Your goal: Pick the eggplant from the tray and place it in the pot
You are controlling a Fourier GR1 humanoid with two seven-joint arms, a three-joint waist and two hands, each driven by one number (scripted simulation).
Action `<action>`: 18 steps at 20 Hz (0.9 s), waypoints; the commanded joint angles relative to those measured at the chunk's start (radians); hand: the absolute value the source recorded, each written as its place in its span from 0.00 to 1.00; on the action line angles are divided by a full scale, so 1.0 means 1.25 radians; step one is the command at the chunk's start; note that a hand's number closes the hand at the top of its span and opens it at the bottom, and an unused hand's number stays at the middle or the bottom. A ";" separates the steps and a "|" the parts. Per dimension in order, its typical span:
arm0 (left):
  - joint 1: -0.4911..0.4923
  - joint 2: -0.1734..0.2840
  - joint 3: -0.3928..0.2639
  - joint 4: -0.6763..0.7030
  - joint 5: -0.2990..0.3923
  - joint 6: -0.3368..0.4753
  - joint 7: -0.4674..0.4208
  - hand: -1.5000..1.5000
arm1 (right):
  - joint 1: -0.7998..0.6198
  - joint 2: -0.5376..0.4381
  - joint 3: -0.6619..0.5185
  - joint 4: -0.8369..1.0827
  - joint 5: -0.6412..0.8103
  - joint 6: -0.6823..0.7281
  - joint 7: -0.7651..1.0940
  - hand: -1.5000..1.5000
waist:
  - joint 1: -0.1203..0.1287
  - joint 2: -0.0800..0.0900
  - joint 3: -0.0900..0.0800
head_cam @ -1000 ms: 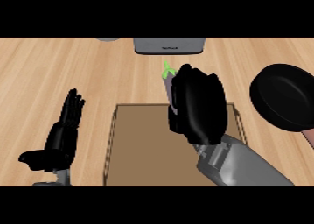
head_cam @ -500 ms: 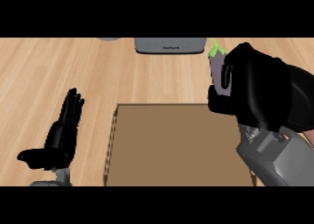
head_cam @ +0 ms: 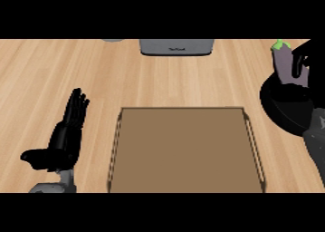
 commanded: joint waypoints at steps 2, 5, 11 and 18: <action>0.010 -0.032 -0.035 -0.037 -0.034 0.032 0.019 0.50 | -0.019 -0.084 -0.130 0.065 -0.075 0.041 -0.098 1.00 | 0.002 -0.001 0.000; -0.004 -0.011 -0.006 0.003 -0.028 0.015 -0.004 0.50 | 0.008 -0.092 -0.181 0.228 -0.110 -0.077 -0.237 1.00 | 0.007 0.002 0.000; -0.018 -0.026 -0.010 0.018 -0.037 0.017 -0.012 0.50 | -0.016 -0.079 -0.192 0.396 -0.127 -0.075 -0.319 1.00 | 0.009 0.002 0.000; 0.079 0.004 0.005 -0.045 0.005 -0.037 -0.027 0.50 | -0.009 -0.114 -0.271 0.591 -0.177 -0.068 -0.389 1.00 | 0.014 0.002 0.000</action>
